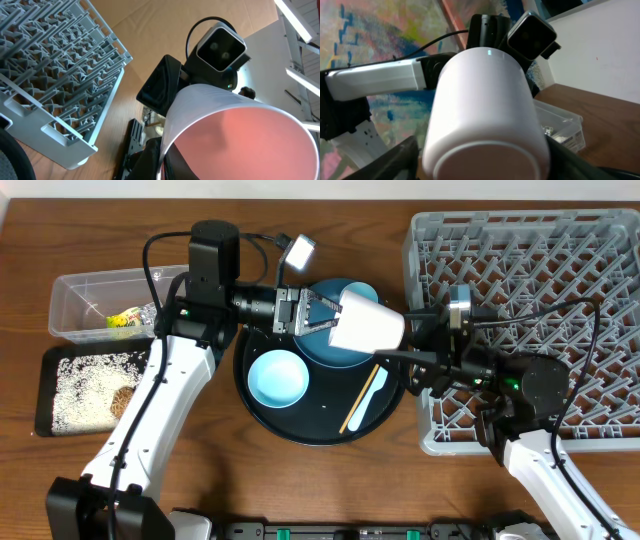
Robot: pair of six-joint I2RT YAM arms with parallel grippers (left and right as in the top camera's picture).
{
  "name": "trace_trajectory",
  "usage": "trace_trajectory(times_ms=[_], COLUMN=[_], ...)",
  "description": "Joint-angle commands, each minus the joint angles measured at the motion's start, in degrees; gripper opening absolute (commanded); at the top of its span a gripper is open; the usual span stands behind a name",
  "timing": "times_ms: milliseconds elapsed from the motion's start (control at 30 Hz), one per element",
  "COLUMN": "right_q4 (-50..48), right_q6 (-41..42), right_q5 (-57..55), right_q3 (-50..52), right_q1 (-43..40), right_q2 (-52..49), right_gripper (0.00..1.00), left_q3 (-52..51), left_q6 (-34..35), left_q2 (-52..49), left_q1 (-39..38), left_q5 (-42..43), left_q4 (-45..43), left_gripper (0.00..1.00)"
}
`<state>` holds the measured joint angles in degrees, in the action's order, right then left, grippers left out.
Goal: Sort waste into correct bins and load items into the dishwasher rack
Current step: 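Release the cup from the left gripper and pull the right gripper away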
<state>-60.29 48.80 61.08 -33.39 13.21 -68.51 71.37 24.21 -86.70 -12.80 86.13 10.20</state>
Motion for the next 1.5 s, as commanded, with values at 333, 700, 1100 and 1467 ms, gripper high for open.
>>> trace_trajectory(times_ms=[333, 700, 1100, 1467], right_q4=[-0.68, -4.13, 8.55, 37.55], right_q6=[-0.61, 4.76, 7.04, 2.86], right_q5=[-2.21, -2.14, -0.02, 3.23], right_q3=[-0.59, -0.83, -4.74, -19.82], right_q1=[0.33, -1.44, -7.37, -16.44], right_q2=[-0.13, -0.11, -0.11, -0.11], right_gripper=[0.44, 0.31, 0.25, 0.21], left_q3=[-0.02, -0.02, -0.02, -0.02], left_q6=[-0.11, 0.13, 0.76, -6.62], left_q2=[0.22, 0.22, 0.22, 0.22], left_q1=[0.2, 5.05, 11.61, 11.61], left_q5=[0.17, -1.77, -3.91, -13.44], left_q4=[0.0, -0.04, 0.98, 14.71], left_gripper=[0.06, 0.06, 0.06, 0.06])
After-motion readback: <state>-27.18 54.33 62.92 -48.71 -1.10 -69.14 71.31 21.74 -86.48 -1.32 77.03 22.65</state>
